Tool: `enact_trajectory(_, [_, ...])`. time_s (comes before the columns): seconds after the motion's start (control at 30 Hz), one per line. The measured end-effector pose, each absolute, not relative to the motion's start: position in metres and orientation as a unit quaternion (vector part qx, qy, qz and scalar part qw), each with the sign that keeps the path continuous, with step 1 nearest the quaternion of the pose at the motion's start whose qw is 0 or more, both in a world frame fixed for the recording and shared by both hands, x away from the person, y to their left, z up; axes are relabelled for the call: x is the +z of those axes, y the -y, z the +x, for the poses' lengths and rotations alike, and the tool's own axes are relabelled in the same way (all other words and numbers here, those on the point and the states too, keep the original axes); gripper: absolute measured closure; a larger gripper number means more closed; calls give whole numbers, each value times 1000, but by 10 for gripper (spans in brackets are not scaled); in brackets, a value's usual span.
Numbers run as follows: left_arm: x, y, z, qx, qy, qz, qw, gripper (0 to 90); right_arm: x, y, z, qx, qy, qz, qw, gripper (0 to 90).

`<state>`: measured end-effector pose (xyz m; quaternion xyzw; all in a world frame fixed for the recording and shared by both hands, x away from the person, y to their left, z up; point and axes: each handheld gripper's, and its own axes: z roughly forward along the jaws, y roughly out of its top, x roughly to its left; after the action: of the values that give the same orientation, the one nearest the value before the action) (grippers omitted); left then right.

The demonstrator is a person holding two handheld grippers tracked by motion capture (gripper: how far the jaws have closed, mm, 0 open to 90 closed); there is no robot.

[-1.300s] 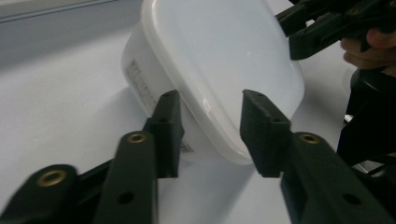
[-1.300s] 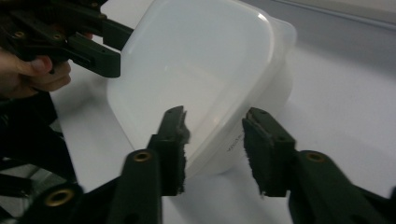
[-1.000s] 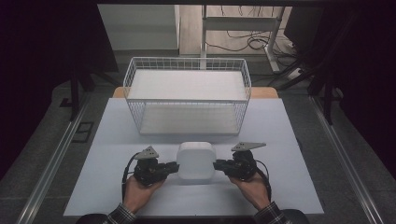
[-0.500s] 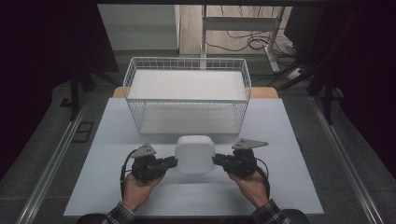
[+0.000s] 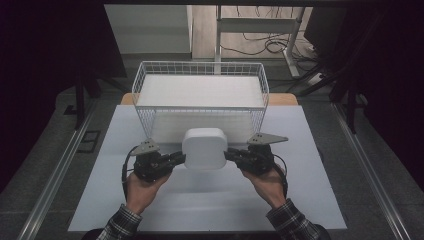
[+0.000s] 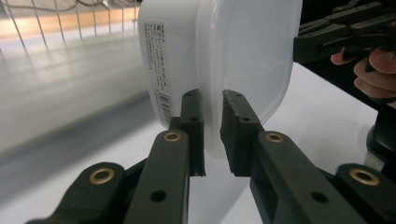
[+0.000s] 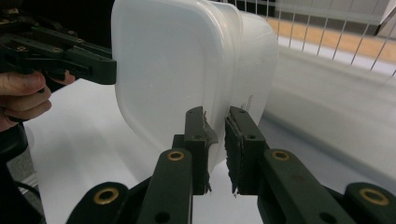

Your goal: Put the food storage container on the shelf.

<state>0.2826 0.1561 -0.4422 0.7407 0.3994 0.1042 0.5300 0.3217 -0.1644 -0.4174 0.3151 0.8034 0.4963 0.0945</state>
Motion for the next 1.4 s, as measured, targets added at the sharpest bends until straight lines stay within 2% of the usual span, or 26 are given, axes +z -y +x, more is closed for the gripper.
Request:
enact_trajectory(0.2, [-444,-157,291,104,-408,739,526,797,-417,162,331,497,-802,319,91,787])
enact_trajectory(0.77, [-481,-161,345,95,-450,729,508,789,-455,145,385,475,-801,352,93,784])
enact_trajectory(1.4, [-501,-156,374,69,-478,723,494,782,-477,144,411,457,-799,382,85,774])
